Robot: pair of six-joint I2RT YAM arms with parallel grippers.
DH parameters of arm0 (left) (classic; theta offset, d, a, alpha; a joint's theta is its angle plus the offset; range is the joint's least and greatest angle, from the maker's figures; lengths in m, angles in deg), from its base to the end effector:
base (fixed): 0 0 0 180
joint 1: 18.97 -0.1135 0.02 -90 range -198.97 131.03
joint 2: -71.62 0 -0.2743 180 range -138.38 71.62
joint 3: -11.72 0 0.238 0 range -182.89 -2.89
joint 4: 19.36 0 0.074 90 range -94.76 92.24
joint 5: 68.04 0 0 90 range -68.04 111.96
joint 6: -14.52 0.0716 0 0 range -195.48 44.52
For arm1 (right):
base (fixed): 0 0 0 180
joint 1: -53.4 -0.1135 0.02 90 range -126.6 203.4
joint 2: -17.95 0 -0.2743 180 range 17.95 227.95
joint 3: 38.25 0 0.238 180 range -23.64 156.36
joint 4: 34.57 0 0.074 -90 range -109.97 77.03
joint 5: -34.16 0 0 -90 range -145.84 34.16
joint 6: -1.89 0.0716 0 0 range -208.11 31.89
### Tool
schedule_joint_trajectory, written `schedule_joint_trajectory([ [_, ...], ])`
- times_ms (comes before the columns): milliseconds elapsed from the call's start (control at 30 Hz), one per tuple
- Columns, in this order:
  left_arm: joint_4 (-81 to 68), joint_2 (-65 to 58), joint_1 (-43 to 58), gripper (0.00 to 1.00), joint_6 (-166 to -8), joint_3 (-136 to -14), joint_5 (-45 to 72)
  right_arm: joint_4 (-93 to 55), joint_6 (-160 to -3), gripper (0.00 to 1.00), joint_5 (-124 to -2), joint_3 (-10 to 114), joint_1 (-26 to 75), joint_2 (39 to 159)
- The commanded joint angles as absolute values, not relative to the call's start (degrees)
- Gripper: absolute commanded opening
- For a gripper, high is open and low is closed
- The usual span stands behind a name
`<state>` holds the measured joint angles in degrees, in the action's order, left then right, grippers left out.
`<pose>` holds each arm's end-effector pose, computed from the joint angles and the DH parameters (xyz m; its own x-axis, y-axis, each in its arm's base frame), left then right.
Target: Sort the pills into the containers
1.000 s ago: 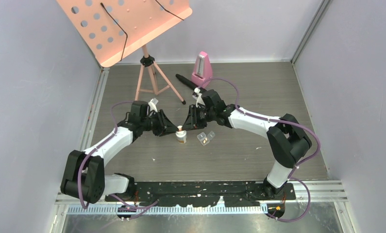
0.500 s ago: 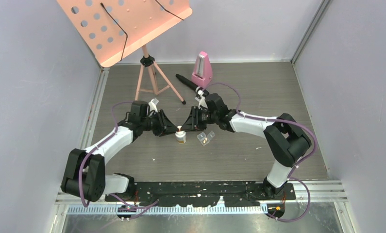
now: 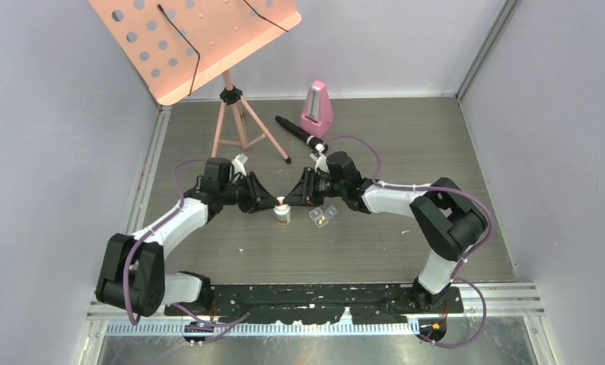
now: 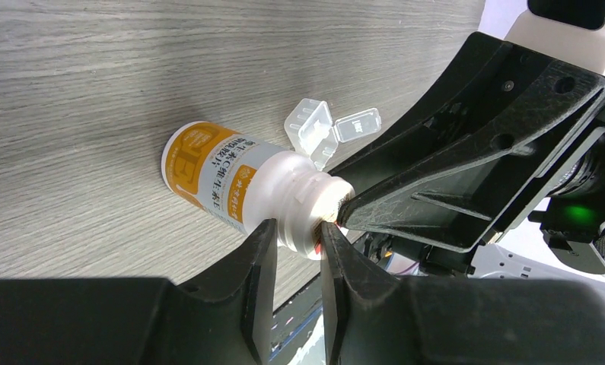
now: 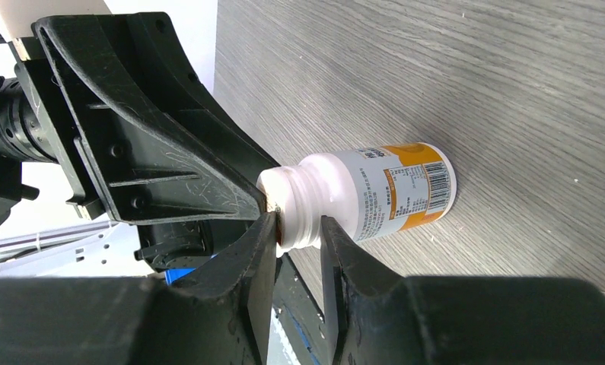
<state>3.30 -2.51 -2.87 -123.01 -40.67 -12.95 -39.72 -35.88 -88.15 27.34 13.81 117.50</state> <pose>0.2393 -0.1117 0.1963 -0.9114 -0.3665 -0.1871 -0.0770 0.5985 -0.7974 0.2690 0.2722 0.1862 -0.9385 0.0908 -0.3331 -0.2574 0.4589 0.8504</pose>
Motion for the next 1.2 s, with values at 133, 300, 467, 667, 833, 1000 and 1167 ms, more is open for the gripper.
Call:
schedule_joint_trajectory([
  [133, 1.6, -5.9, 1.4, 0.00, -120.0, -36.7, -5.9, -44.0, -35.5, 0.05, -87.2, 23.8, 10.4, 122.2],
  [300, -7.8, -6.0, 1.5, 0.00, -122.0, -32.2, -4.5, -54.7, -33.2, 0.05, -86.6, 20.9, 9.5, 122.9],
  [467, -13.6, -6.2, 1.9, 0.00, -123.0, -30.0, -3.0, -58.3, -33.4, 0.06, -84.0, 20.1, 8.8, 122.6],
  [667, -16.6, -6.5, 2.3, 0.00, -122.7, -29.0, -1.5, -57.4, -35.9, 0.06, -80.2, 20.6, 8.3, 122.6],
  [833, -15.5, -7.1, 2.3, 0.00, -122.7, -29.7, -1.6, -57.0, -36.4, 0.06, -79.0, 21.0, 8.0, 122.6],
  [1000, -9.8, -5.3, 2.3, 0.00, -122.2, -33.6, -1.7, -48.5, -36.4, 0.05, -77.6, 24.1, 8.0, 120.3],
  [1167, -5.9, -3.5, 2.3, 0.13, -122.2, -37.3, -2.0, -40.5, -37.4, 0.13, -76.4, 28.2, 8.0, 118.3],
])
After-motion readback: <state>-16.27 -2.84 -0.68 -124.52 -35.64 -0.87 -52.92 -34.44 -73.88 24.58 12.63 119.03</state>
